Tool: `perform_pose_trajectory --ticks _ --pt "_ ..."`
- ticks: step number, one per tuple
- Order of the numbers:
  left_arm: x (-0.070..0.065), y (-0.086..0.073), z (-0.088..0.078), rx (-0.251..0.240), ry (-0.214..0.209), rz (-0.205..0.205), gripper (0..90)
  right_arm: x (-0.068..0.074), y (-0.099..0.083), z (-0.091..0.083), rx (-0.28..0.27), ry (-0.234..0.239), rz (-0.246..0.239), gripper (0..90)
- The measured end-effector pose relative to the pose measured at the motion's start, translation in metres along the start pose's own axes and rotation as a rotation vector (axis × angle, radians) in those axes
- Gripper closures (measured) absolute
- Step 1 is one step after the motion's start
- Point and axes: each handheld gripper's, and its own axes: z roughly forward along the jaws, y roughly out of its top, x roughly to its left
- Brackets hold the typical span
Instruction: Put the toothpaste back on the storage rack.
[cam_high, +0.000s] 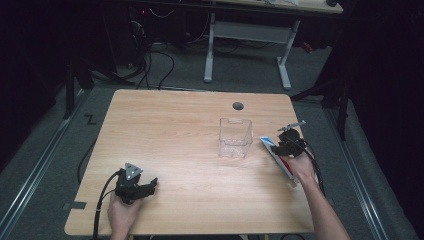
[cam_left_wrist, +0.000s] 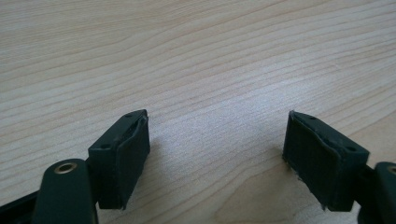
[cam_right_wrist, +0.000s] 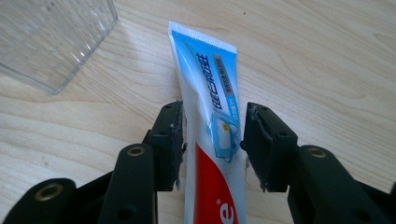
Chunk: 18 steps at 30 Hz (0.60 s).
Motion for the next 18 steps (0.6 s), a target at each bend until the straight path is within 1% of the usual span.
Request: perform_pose_trajectory --ticks 8,14,18 --pt "0.0 0.0 0.0 0.0 0.0 -0.001 23.2 0.0 0.002 0.013 0.06 -0.009 -0.007 57.1" --pt "0.0 0.0 0.0 0.0 0.0 0.0 23.2 -0.003 0.002 0.019 0.088 0.003 0.005 56.4" --pt "0.0 0.0 0.0 0.0 0.0 -0.002 23.2 -0.001 0.002 0.022 0.104 0.0 0.004 55.8"
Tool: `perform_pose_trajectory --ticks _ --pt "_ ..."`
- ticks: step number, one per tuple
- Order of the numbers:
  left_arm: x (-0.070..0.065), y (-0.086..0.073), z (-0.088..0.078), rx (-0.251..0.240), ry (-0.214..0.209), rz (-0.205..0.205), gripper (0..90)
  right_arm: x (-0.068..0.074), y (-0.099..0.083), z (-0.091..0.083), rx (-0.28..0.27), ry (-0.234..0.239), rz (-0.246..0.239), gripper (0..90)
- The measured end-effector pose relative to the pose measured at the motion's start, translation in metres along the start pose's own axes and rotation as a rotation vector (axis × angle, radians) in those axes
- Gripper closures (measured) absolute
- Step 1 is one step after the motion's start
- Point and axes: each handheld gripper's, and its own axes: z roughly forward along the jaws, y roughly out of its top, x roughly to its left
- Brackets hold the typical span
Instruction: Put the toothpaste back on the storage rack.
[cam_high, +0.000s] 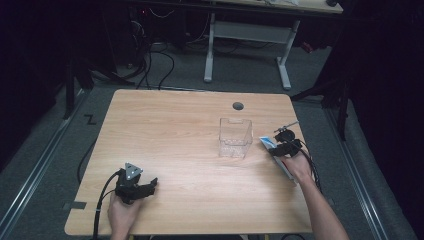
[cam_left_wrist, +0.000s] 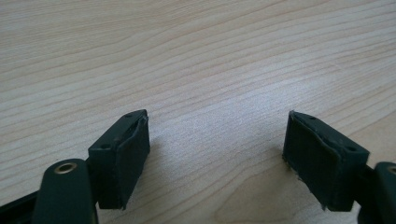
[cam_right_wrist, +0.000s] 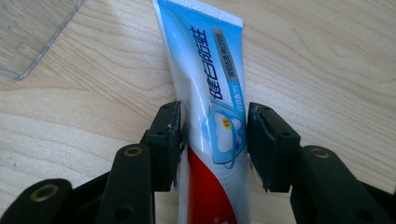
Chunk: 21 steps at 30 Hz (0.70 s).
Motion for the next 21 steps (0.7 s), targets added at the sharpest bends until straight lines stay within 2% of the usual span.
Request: perform_pose_trajectory --ticks 8,13,21 --pt "-0.0002 -0.0002 0.0001 -0.002 0.002 -0.002 23.3 -0.0001 0.0003 0.005 0.025 0.002 0.01 55.3" --pt "-0.0002 -0.0002 0.0001 -0.003 0.002 -0.002 23.3 -0.0016 0.0005 0.008 0.04 0.023 0.028 55.7" --pt "-0.0003 -0.0002 0.0 -0.002 0.003 -0.001 23.3 0.0003 0.0037 0.0063 0.061 0.017 -0.006 64.0"
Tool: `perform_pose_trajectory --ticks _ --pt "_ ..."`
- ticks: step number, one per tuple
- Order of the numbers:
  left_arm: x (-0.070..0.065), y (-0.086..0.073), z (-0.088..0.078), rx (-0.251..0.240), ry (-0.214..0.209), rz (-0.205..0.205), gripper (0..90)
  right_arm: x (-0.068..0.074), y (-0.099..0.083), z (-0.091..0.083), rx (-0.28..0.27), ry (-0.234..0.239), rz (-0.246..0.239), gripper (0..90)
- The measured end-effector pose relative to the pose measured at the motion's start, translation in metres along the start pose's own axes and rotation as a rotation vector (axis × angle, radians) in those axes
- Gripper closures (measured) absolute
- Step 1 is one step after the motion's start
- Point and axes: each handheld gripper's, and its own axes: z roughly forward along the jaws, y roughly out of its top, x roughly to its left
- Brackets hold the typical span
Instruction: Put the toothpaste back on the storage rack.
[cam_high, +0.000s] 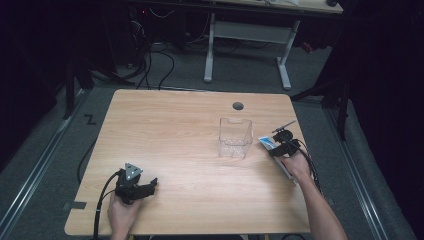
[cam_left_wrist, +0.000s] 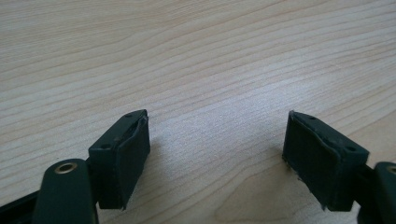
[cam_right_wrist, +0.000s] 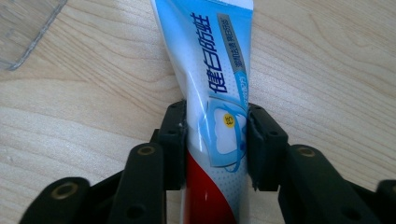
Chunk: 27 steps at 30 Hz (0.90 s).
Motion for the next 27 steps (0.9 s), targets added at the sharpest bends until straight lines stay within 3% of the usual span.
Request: perform_pose_trajectory --ticks 4,9,27 --pt "0.0 0.0 0.0 0.0 0.0 0.0 23.3 -0.001 0.0 -0.002 -0.006 0.015 0.01 68.3" --pt "0.0 0.0 0.0 0.0 0.0 0.001 23.3 -0.01 -0.001 -0.004 -0.026 0.08 0.052 71.4" --pt "0.0 0.0 0.0 0.002 -0.001 0.003 23.3 -0.011 -0.006 -0.019 -0.085 0.13 0.052 72.1"
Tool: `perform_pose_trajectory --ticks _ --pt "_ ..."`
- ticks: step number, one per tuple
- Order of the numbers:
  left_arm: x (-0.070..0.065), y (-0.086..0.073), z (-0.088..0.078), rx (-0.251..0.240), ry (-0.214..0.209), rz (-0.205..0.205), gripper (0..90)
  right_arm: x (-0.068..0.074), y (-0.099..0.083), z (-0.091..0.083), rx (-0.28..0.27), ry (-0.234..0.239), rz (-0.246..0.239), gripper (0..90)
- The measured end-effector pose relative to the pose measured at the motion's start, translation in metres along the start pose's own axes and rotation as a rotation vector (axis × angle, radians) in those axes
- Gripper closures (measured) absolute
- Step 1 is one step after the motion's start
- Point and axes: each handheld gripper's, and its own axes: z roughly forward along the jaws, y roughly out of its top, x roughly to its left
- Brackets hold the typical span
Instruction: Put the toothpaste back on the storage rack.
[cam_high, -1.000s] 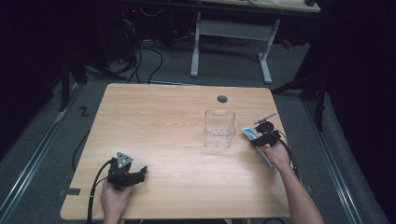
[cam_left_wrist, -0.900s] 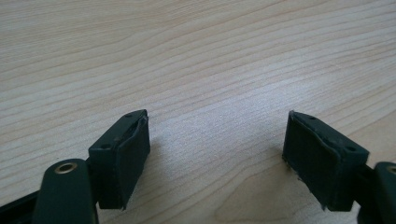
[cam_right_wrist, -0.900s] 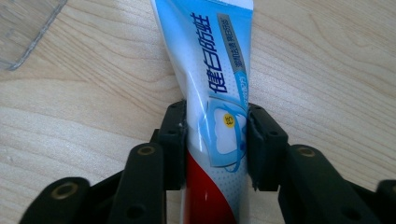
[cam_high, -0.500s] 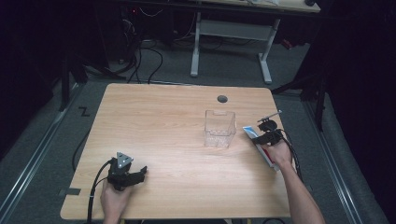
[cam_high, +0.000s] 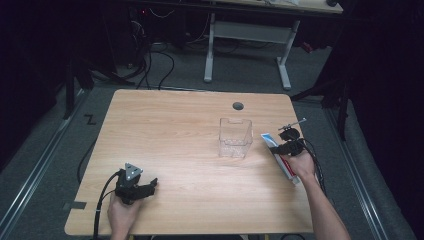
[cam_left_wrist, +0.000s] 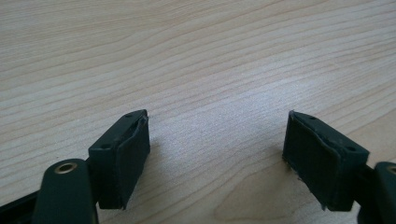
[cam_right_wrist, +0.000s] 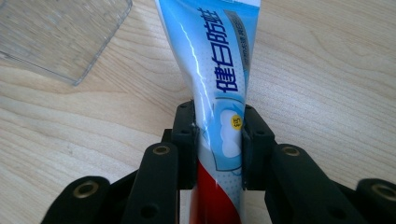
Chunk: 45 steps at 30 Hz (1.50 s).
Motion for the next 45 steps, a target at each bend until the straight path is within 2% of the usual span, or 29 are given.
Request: perform_pose_trajectory --ticks 12,30,40,45 --pt "0.0 0.0 0.0 0.0 -0.001 0.001 23.3 0.003 -0.003 -0.016 -0.061 0.043 0.013 72.2" --pt "0.0 0.0 0.0 -0.001 -0.001 0.0 23.3 0.008 -0.006 -0.032 -0.12 0.062 -0.01 72.1" --pt "0.0 0.0 0.0 0.0 -0.001 0.001 23.3 0.015 -0.005 -0.034 -0.12 0.074 -0.039 72.1" --pt "0.0 0.0 0.0 0.0 -0.001 0.001 23.3 0.02 -0.004 -0.038 -0.149 0.086 -0.044 72.1"
